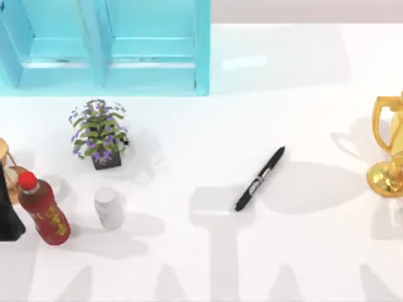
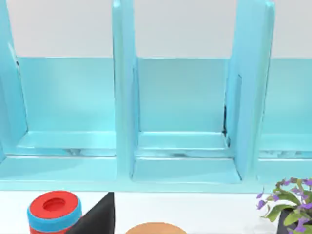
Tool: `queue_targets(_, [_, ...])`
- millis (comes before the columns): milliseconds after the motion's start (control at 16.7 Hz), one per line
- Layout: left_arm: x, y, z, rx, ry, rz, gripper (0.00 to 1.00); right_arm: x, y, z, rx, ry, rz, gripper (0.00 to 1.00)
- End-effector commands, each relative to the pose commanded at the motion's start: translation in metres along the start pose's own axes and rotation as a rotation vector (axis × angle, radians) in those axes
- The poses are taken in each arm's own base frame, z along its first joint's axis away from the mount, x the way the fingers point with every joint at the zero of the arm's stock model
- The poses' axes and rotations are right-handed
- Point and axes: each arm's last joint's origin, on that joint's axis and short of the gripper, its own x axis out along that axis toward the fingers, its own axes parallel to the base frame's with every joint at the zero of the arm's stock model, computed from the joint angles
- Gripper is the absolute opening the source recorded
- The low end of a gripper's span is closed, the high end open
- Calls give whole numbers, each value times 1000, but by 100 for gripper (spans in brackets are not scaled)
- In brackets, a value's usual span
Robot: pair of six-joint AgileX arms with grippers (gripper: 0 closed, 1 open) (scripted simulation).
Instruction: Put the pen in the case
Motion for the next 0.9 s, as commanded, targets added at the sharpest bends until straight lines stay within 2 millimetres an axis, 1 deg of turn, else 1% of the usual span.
queue_targets(120, [0,0,0,0,0,0,100,0,0,0,0,0,0,100])
queue_targets(240, [0,0,0,0,0,0,100,0,3,6,20,19,30,100])
queue_targets(360, [0,0,0,0,0,0,100,1,9,21,70,66,89,100])
queue_targets(540, [0,0,0,0,0,0,100,9,21,54,186,197,182,100])
queue_targets(660, [0,0,0,0,0,0,100,23,33,79,276,334,220,100])
queue_targets(720, [0,0,0,0,0,0,100,33,40,90,320,414,225,100])
queue_targets(840, [0,0,0,0,0,0,100,59,58,108,400,590,206,100])
queue_targets(900, [0,0,0,0,0,0,100,75,68,114,434,682,181,100])
